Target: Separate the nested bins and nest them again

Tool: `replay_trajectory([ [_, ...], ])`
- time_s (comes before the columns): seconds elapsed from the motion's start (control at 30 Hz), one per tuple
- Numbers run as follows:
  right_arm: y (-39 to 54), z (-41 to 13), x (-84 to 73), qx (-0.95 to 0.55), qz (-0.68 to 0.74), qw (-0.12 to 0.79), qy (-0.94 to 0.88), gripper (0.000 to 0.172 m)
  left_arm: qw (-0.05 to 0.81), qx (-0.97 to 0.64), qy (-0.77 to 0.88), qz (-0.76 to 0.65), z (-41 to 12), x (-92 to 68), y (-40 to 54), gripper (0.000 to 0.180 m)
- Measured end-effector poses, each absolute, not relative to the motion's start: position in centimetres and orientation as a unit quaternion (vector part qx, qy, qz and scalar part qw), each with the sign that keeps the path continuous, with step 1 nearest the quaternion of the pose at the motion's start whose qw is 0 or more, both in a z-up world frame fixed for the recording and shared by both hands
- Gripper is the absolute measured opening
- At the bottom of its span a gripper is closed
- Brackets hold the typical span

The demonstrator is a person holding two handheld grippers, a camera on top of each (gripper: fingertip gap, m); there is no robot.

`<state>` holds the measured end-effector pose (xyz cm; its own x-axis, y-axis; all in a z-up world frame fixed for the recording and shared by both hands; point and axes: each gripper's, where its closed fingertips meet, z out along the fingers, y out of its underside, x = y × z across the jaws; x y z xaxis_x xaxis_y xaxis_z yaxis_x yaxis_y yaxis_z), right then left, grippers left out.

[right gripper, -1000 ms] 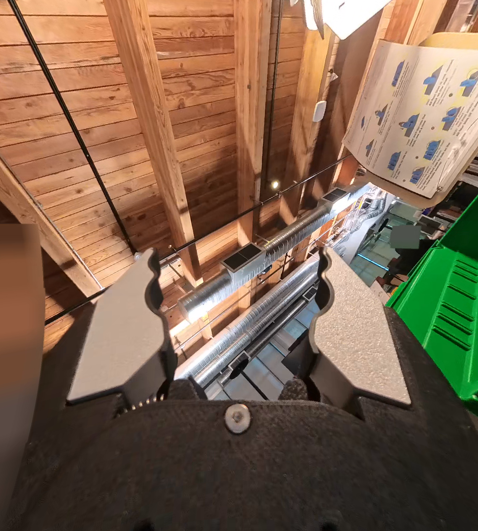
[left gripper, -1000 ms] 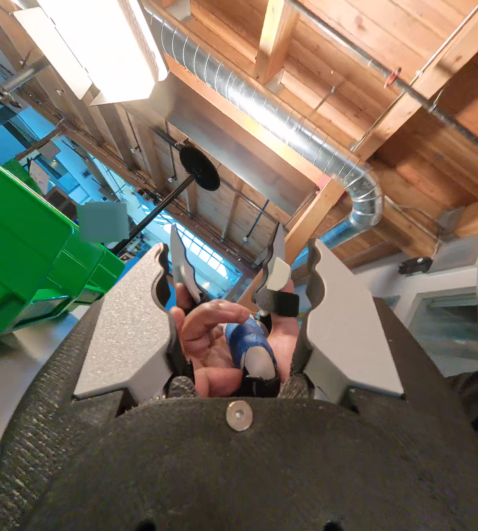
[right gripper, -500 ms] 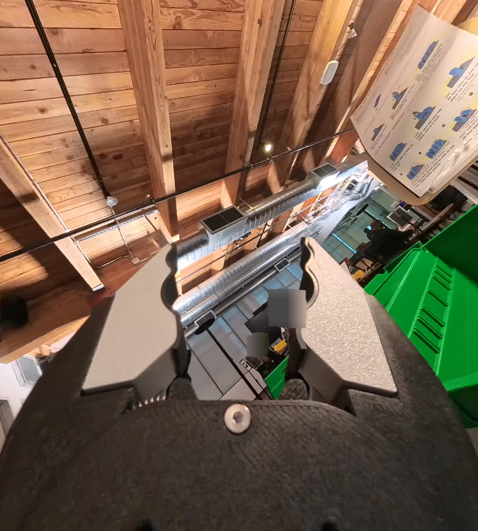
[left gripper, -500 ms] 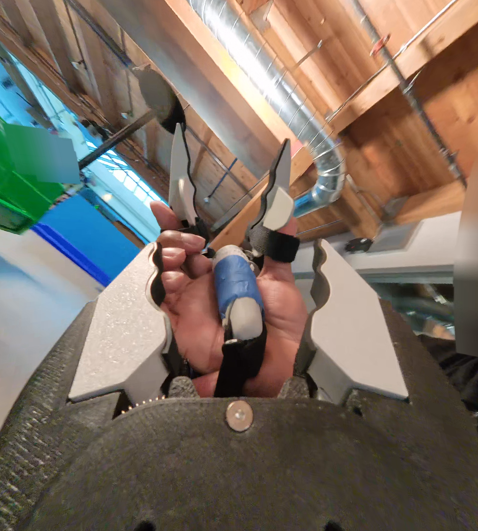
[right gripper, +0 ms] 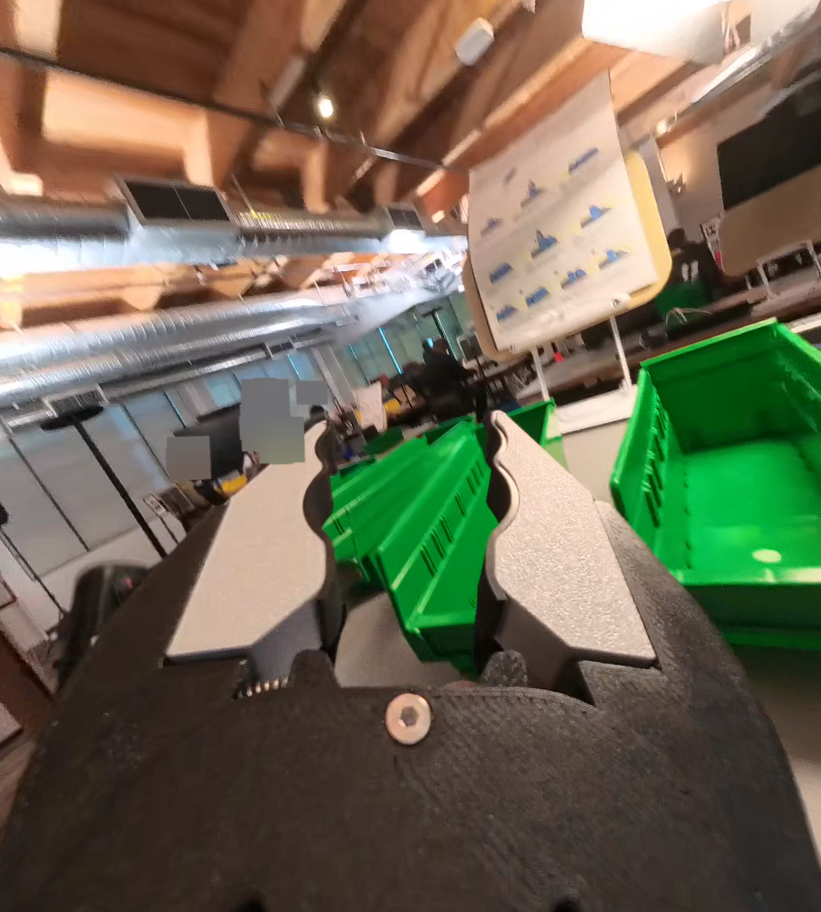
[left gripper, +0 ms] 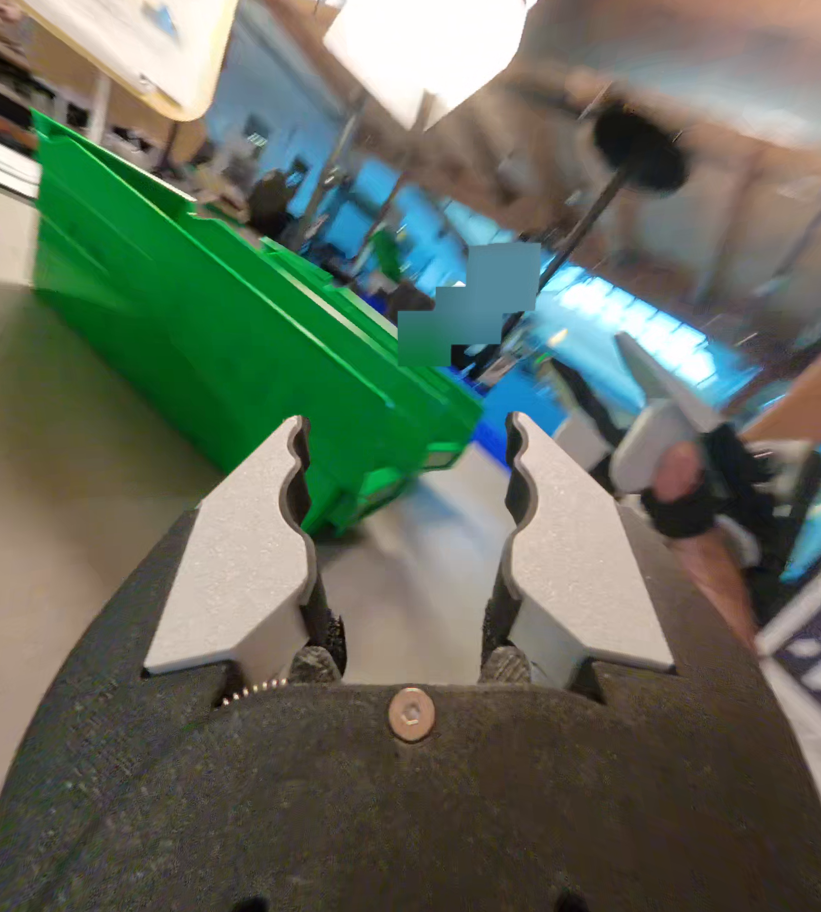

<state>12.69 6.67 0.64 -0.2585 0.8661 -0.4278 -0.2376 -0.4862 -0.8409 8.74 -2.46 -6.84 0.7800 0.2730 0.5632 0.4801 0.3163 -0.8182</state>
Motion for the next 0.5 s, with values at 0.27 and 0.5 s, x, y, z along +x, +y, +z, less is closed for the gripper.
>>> replay_trajectory([
  [0.27,10.9,-4.6,10.6,-0.556,0.632,0.394,-0.368,0.058,0.596,-0.740,-0.308,0.049,-10.6,4.8,1.6,0.058],
  [0.5,13.1,-6.9,9.4,-0.585,0.592,0.377,-0.406,0.041,0.586,-0.757,-0.278,0.083,-10.3,2.4,1.6,0.041],
])
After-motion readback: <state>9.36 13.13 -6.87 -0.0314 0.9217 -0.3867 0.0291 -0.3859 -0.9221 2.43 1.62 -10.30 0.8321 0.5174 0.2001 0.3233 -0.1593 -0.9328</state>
